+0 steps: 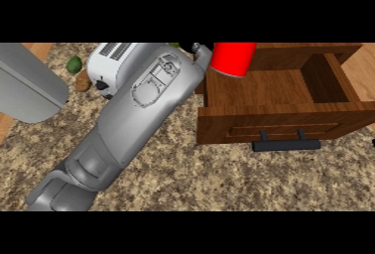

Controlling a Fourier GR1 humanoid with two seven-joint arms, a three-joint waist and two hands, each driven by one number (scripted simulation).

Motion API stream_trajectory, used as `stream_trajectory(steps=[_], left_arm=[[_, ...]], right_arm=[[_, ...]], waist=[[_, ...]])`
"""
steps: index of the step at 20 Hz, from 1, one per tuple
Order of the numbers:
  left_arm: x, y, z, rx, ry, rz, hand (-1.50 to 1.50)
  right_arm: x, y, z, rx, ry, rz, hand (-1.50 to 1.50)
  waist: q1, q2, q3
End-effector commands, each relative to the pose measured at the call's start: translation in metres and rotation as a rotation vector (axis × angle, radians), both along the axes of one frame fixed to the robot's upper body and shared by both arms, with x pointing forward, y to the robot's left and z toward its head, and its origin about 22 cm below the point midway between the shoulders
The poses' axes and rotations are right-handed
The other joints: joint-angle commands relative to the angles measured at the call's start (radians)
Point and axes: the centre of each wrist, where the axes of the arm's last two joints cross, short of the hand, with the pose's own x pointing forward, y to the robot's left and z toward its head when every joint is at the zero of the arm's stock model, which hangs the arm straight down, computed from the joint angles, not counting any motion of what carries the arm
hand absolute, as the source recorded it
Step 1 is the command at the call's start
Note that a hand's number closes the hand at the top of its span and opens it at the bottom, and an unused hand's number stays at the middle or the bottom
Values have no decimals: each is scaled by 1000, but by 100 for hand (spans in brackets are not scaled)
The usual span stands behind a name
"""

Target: Pick up the can, place it into the drawer and close the drawer

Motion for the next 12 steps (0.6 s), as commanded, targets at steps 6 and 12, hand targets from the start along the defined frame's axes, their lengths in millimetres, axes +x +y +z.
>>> stream_trajectory(steps=[6,12], left_arm=[[20,-11,-6,58,7,9,150],[18,-25,-2,83,18,23,150]], right_arm=[[6,-3,14,-20,3,33,-150],[29,15,14,-12,-10,23,-150]], waist=[[-23,8,0],[-37,11,1]])
